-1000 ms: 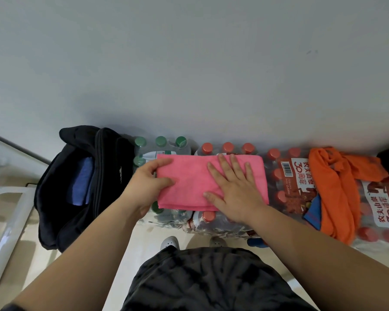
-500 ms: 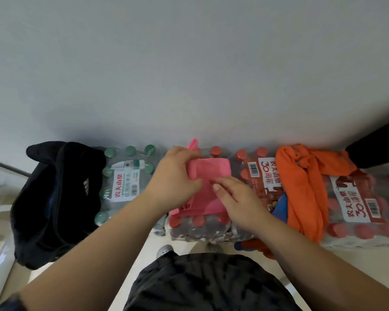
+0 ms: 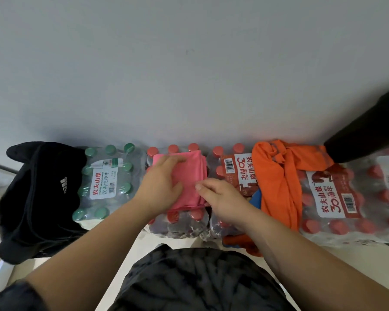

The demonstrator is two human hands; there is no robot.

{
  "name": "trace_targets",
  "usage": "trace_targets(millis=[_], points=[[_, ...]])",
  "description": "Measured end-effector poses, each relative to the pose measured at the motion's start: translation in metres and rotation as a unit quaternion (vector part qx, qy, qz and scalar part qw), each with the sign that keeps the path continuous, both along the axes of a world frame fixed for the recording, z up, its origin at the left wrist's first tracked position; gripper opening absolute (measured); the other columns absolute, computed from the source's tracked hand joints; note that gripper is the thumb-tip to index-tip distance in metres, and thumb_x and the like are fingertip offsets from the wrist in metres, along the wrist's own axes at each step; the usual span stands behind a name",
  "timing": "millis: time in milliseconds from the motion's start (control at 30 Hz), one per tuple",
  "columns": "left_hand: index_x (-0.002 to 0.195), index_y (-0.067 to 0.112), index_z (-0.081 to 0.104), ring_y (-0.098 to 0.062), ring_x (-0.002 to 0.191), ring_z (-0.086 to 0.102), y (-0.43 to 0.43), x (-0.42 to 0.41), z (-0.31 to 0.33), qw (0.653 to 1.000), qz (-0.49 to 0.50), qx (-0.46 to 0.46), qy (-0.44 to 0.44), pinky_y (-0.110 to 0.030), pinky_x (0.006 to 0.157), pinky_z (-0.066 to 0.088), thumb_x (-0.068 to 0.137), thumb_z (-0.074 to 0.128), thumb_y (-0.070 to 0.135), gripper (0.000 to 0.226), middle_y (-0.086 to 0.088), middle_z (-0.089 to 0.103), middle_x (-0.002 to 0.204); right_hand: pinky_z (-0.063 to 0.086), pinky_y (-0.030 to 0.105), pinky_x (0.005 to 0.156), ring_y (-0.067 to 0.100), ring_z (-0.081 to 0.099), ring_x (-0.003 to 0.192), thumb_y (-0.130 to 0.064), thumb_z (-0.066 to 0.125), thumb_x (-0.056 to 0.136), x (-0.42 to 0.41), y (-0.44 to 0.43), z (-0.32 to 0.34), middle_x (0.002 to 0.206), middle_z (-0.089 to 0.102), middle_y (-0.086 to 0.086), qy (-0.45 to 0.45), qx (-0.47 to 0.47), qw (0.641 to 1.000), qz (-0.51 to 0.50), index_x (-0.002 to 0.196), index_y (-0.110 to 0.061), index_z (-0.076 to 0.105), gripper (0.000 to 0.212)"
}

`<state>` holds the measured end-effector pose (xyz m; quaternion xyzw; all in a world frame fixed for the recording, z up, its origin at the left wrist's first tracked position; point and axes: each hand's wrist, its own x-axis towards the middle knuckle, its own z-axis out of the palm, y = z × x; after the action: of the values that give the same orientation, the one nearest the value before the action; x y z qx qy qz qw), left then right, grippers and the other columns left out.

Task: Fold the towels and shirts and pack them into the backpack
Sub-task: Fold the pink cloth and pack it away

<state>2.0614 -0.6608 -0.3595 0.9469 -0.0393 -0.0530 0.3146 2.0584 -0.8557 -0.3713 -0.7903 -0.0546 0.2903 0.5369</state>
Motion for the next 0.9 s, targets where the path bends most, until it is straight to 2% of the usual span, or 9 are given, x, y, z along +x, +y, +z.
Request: trace_targets(millis=[67, 167, 267, 367, 467, 533, 667, 767, 900], points=[[0.142, 0.023, 0.05, -0.023, 0.121, 0.053, 0.004, -0.001, -0.009, 0.993, -0.027, 0.104, -0.051, -0.042, 0.1, 0.045, 0.079, 0.054, 0.034, 0.065, -0.001, 0.053, 0.142, 0.053, 0.039, 0.089, 0.014, 0.067, 0.086, -0.037, 0.051, 0.103, 0.0, -0.005, -0.001, 0.093, 0.072, 0.003, 0.022, 0.021, 0.999, -0.023, 0.109, -0.022, 0.072, 0.027], [0.156, 0.031, 0.029, -0.03, 0.152, 0.018, -0.006, -0.003, -0.022, 0.973, -0.085, 0.216, -0.003, -0.056, 0.122, 0.013, 0.091, 0.029, 0.066, 0.073, 0.0, 0.022, 0.165, 0.05, 0.028, 0.076, 0.002, 0.06, 0.073, -0.031, 0.052, 0.103, 0.001, -0.012, 0.001, 0.076, 0.067, -0.009, 0.013, -0.005, 1.0, 0.004, 0.113, -0.024, 0.072, 0.023], [0.158, 0.04, -0.002, -0.03, 0.152, -0.018, -0.017, -0.003, -0.039, 0.951, -0.106, 0.286, 0.043, -0.061, 0.119, -0.012, 0.084, 0.006, 0.081, 0.085, 0.004, -0.011, 0.167, 0.043, 0.024, 0.089, 0.004, 0.056, 0.099, -0.032, 0.054, 0.102, 0.005, -0.016, -0.001, 0.109, 0.062, -0.008, -0.105, -0.106, 0.988, 0.026, 0.123, -0.022, 0.068, 0.027], [0.155, 0.042, -0.017, -0.034, 0.15, -0.025, -0.022, -0.005, -0.047, 0.939, -0.103, 0.325, 0.047, -0.063, 0.117, -0.016, 0.075, 0.003, 0.09, 0.095, 0.002, -0.025, 0.162, 0.037, 0.024, 0.099, 0.007, 0.047, 0.113, -0.033, 0.055, 0.1, 0.008, -0.022, -0.001, 0.123, 0.053, -0.008, -0.192, -0.155, 0.968, 0.035, 0.128, -0.02, 0.064, 0.032], [0.155, 0.041, -0.015, -0.034, 0.15, -0.024, -0.022, -0.005, -0.049, 0.94, -0.097, 0.326, 0.036, -0.064, 0.117, -0.014, 0.075, 0.01, 0.092, 0.098, 0.001, -0.022, 0.164, 0.031, 0.035, 0.115, 0.018, 0.038, 0.135, -0.037, 0.052, 0.1, 0.012, -0.025, -0.002, 0.146, 0.047, -0.001, -0.275, -0.224, 0.931, 0.084, 0.141, -0.02, 0.055, 0.045], [0.157, 0.039, -0.009, -0.032, 0.151, -0.021, -0.019, -0.005, -0.048, 0.946, -0.097, 0.309, 0.026, -0.063, 0.118, -0.013, 0.076, 0.014, 0.09, 0.098, 0.0, -0.015, 0.166, 0.021, 0.044, 0.12, 0.022, 0.024, 0.147, -0.043, 0.045, 0.101, 0.015, -0.021, -0.002, 0.16, 0.032, -0.002, -0.29, -0.27, 0.91, 0.118, 0.151, -0.025, 0.042, 0.054], [0.158, 0.029, 0.024, -0.029, 0.155, 0.002, -0.006, -0.019, -0.045, 0.98, -0.025, 0.196, -0.023, -0.058, 0.122, 0.0, 0.086, 0.032, 0.077, 0.087, -0.004, 0.017, 0.166, 0.013, 0.047, 0.123, 0.024, 0.008, 0.154, -0.057, 0.02, 0.096, 0.025, -0.002, -0.005, 0.168, 0.013, -0.001, -0.314, -0.31, 0.879, 0.178, 0.158, -0.026, 0.026, 0.07], [0.151, 0.021, 0.038, -0.036, 0.147, 0.026, 0.014, -0.035, -0.041, 0.983, 0.058, 0.167, -0.051, -0.053, 0.12, 0.02, 0.087, 0.041, 0.068, 0.079, -0.011, 0.032, 0.16, 0.005, 0.047, 0.125, 0.022, -0.003, 0.155, -0.052, 0.031, 0.102, 0.038, 0.014, -0.01, 0.169, 0.001, -0.002, -0.304, -0.318, 0.871, 0.219, 0.159, -0.031, 0.015, 0.063], [0.152, 0.021, 0.034, -0.028, 0.119, 0.052, 0.037, -0.044, -0.035, 0.986, 0.118, 0.113, 0.021, -0.041, 0.103, 0.042, 0.076, 0.047, 0.069, 0.091, -0.004, 0.055, 0.137, 0.003, 0.05, 0.125, 0.025, -0.002, 0.155, -0.049, 0.04, 0.102, 0.057, 0.037, -0.018, 0.169, 0.004, 0.002, -0.316, -0.325, 0.853, 0.26, 0.158, -0.039, 0.016, 0.062]])
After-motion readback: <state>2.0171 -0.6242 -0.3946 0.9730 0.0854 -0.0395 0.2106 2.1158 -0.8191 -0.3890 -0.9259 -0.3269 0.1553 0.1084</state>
